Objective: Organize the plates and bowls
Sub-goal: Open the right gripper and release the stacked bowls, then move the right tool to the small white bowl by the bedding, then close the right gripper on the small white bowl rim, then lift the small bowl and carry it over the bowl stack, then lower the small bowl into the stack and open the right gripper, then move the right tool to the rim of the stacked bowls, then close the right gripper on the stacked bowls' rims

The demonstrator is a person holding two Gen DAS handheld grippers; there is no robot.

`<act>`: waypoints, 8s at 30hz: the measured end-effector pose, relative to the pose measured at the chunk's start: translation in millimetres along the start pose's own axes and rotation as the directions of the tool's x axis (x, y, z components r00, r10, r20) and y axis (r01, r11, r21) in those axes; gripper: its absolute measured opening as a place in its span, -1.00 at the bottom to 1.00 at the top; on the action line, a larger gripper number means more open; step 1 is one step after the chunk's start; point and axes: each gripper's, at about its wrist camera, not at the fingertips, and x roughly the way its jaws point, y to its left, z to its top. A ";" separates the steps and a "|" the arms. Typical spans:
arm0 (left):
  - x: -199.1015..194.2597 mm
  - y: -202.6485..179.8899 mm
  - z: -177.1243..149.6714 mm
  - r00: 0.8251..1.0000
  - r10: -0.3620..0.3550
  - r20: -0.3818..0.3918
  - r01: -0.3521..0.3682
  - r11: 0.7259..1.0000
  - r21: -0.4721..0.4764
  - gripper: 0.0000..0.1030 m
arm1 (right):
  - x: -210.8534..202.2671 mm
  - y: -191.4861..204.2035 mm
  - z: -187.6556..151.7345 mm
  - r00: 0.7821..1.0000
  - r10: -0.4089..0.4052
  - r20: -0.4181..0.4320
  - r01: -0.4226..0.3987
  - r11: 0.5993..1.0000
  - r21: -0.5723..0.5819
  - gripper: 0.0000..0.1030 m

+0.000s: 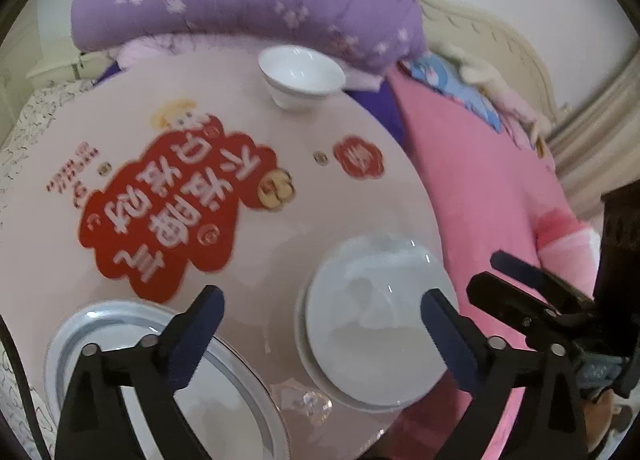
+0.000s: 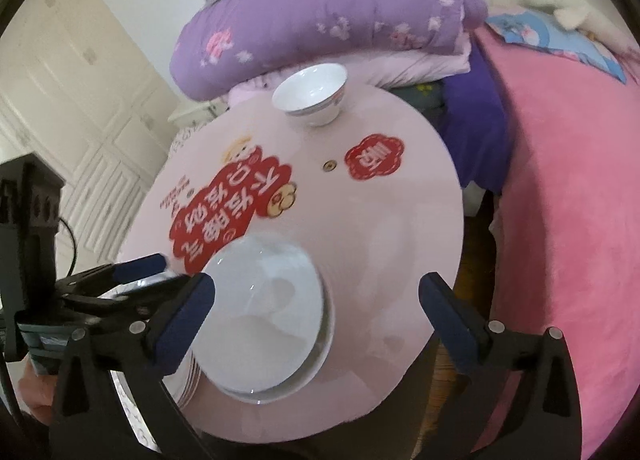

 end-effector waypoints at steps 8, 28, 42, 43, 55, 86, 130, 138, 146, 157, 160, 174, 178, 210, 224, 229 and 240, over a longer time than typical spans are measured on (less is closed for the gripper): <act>-11.3 8.2 22.7 0.996 0.056 0.068 -0.056 0.998 -0.005 0.97 | 9.0 -6.6 32.4 0.999 -0.004 0.043 0.003 1.000 0.021 1.00; 55.5 32.5 151.7 0.974 0.194 0.115 -0.181 0.977 -0.117 0.97 | 74.6 -39.0 162.3 0.997 -0.053 0.049 0.051 0.998 0.040 1.00; 173.7 58.6 216.9 0.968 0.252 -0.007 -0.248 0.950 -0.187 0.97 | 155.3 -42.3 206.8 0.998 -0.003 -0.057 0.004 1.000 0.024 0.98; 180.7 61.3 219.4 0.969 0.248 -0.017 -0.246 0.950 -0.193 0.96 | 158.7 -42.2 208.1 0.998 -0.002 -0.062 0.003 1.000 0.026 0.95; 219.9 80.0 229.0 0.986 0.157 -0.062 -0.167 0.962 -0.216 0.37 | 189.7 -42.2 210.6 0.993 -0.011 -0.119 0.015 0.999 0.032 0.19; 158.7 53.8 195.9 0.998 0.053 -0.038 -0.059 0.985 -0.160 -0.80 | 148.3 -2.0 180.5 0.995 -0.015 -0.101 0.015 1.000 -0.008 -0.79; -34.6 -35.1 19.5 0.994 -0.022 -0.108 0.038 0.989 0.141 -0.67 | -17.9 40.0 27.3 0.998 0.009 -0.069 -0.018 0.990 -0.139 -0.77; -16.6 -44.0 5.5 0.984 -0.005 -0.178 0.034 0.986 0.160 -0.67 | -8.0 29.6 4.7 0.990 0.009 -0.141 -0.027 0.992 -0.127 -0.77; -4.4 -46.0 -1.8 0.975 0.012 -0.220 0.026 0.986 0.165 -0.66 | 2.5 27.6 -4.2 0.980 0.014 -0.197 -0.040 0.991 -0.129 -0.76; -0.6 -52.3 -5.1 0.976 0.079 -0.204 -0.030 0.972 0.235 -0.47 | 8.1 27.6 -6.4 0.975 -0.014 -0.224 -0.022 0.988 -0.155 -0.71; -0.1 -52.0 -6.6 0.977 0.092 -0.194 -0.043 0.969 0.245 -0.29 | 8.8 26.0 -7.3 0.973 -0.010 -0.229 -0.025 0.988 -0.150 -0.71; -7.9 -40.3 -2.0 0.985 0.069 -0.161 -0.034 0.977 0.210 0.78 | 1.0 25.8 -1.7 0.982 0.007 -0.187 -0.035 0.989 -0.143 0.32; -12.7 -31.8 1.4 0.989 0.010 -0.149 0.013 0.988 0.153 0.95 | -2.9 18.9 4.0 0.991 0.013 -0.133 -0.027 0.994 -0.105 1.00; 28.5 22.3 -38.8 0.932 -0.319 -0.172 0.270 0.928 -0.257 0.97 | 1.3 -5.3 -13.4 0.990 0.045 -0.132 -0.042 0.999 0.026 1.00; 54.3 13.8 -42.8 0.930 -0.332 -0.156 0.269 0.907 -0.324 0.94 | 16.4 -13.2 -18.2 0.988 0.033 -0.154 -0.028 0.999 0.036 1.00; 62.0 20.3 -42.1 0.934 -0.340 -0.112 0.278 0.885 -0.373 0.93 | 20.3 -17.6 -18.4 0.988 0.022 -0.156 -0.015 0.999 0.044 1.00; 66.5 31.3 -41.7 0.943 -0.325 -0.075 0.265 0.865 -0.426 0.53 | 31.9 -17.9 -18.1 0.985 0.019 -0.173 -0.013 0.999 0.039 1.00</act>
